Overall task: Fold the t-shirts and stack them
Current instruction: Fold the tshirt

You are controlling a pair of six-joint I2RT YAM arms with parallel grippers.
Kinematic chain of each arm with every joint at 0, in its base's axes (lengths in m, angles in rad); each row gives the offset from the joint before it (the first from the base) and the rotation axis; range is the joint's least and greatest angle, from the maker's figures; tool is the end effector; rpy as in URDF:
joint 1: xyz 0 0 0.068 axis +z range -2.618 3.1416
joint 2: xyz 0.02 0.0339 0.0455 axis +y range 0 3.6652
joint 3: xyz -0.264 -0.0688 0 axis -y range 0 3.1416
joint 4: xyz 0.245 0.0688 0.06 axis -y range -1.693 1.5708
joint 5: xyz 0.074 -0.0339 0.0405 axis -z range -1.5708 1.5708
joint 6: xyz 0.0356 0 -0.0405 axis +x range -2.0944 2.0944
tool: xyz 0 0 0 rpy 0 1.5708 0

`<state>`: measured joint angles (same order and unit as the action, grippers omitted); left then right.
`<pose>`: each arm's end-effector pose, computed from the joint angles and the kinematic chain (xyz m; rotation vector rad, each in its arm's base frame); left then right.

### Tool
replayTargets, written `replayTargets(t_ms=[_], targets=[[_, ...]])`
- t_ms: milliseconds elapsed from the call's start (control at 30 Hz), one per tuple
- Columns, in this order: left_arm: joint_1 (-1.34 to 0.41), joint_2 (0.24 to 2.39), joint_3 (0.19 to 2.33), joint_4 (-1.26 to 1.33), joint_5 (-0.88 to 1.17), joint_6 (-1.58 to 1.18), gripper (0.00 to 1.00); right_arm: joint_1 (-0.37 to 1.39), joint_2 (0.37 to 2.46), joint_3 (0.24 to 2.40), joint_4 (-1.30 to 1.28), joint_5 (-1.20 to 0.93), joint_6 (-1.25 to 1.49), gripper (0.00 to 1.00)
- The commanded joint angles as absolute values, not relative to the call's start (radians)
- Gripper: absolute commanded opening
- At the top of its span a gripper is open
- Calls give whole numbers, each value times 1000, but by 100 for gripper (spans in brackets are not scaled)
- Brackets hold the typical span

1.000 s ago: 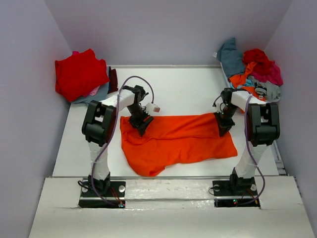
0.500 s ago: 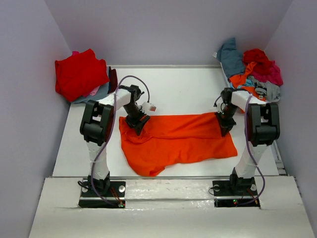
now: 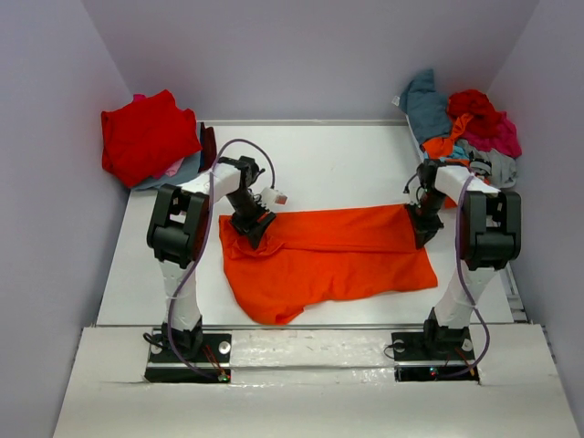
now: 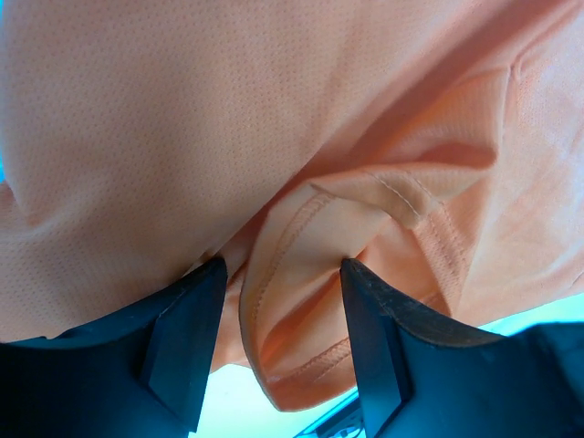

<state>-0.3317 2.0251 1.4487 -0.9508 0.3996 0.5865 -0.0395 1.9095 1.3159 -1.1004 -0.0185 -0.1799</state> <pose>0.3535 -0.1364 0.1608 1.3371 2.6751 -0.5924 0.3307 -0.0124 0.1664 0.2102 -3.0135 -0.0482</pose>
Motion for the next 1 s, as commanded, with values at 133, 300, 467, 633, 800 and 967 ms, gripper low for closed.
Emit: replayTargets(t_ms=[133,300,467,633,800,967], targets=[[-322,2028,1434,-968,390,607,65,-66,1852,1307,-1120,25,-210,7],[-322,2023,1436,-971,391,611,65,-66,1848,1310,-1131,8,-225,36],[-322,2020,1440,-976,391,611,65,-66,1809,1333,-1129,-32,-248,67],[-322,2019,1448,-979,399,611,65,-66,1798,1393,-1124,-55,-235,68],[-322,2010,1450,-982,397,611,65,-66,1827,1460,-1127,-119,-209,67],[-322,2011,1466,-992,394,607,65,-66,1893,1480,-1124,-179,-198,64]])
